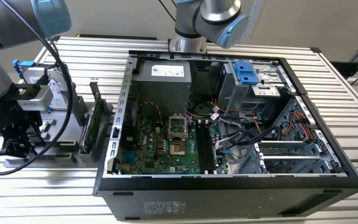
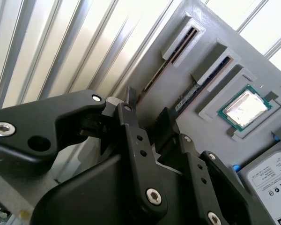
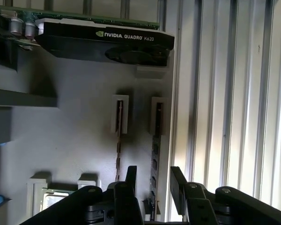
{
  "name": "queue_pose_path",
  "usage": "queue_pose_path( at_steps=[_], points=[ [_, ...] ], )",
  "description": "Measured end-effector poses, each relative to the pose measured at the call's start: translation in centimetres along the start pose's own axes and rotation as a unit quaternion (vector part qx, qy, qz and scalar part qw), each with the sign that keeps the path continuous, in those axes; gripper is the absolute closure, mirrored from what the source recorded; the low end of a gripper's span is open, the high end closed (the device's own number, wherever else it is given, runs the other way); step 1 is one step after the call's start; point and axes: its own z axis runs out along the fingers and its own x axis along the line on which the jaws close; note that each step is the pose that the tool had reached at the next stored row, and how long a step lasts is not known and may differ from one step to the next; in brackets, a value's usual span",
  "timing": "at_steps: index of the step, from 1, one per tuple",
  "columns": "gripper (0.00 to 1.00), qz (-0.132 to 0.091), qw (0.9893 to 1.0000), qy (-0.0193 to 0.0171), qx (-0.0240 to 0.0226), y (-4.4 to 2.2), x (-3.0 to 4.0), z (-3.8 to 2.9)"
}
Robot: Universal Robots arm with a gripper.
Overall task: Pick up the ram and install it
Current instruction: 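Pick up the ram and move it above insertion slot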
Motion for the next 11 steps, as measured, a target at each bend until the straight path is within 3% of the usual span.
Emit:
queue_pose_path(
  at_steps=[11],
  points=[
    [0.00,0.000,1.0000,-0.0026,0.0001,0.00,-0.14,0.15]
  ],
)
